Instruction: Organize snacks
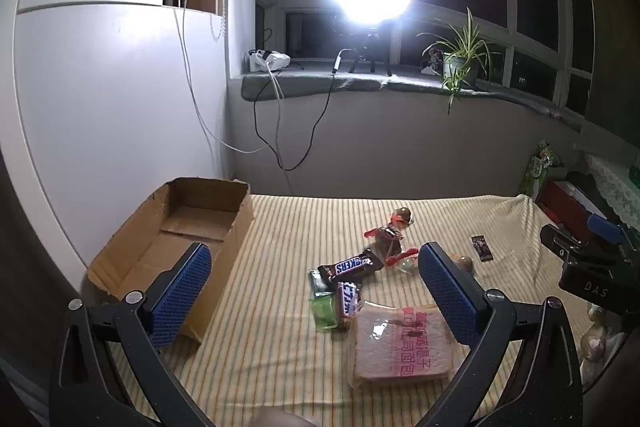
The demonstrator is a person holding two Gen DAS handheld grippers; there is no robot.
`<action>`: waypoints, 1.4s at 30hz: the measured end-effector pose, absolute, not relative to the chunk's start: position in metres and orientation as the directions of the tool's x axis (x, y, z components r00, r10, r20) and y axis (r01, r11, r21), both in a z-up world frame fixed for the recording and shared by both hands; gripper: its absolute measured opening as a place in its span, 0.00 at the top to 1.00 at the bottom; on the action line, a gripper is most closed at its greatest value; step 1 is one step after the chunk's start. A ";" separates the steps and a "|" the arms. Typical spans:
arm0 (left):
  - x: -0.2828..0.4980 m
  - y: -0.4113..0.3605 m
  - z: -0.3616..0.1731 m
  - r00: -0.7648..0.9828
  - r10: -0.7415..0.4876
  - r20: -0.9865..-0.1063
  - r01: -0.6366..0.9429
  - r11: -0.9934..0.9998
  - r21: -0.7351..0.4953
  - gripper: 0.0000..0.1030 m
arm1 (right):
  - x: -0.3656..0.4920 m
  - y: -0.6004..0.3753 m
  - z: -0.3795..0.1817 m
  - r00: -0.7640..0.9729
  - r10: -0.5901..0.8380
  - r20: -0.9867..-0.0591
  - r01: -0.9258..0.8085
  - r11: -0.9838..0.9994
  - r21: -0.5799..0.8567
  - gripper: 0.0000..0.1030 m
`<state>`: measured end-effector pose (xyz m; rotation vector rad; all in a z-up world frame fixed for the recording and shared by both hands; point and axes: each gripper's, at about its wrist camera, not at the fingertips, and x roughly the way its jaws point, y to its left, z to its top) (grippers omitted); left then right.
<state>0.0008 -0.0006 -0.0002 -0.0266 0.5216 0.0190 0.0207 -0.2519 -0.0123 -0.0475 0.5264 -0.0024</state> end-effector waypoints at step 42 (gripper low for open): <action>-0.003 -0.002 0.001 0.880 -0.002 -0.475 -0.020 0.999 -0.041 0.01 | 0.018 -0.251 -0.011 0.868 -0.013 -0.497 -0.008 0.999 -0.041 0.00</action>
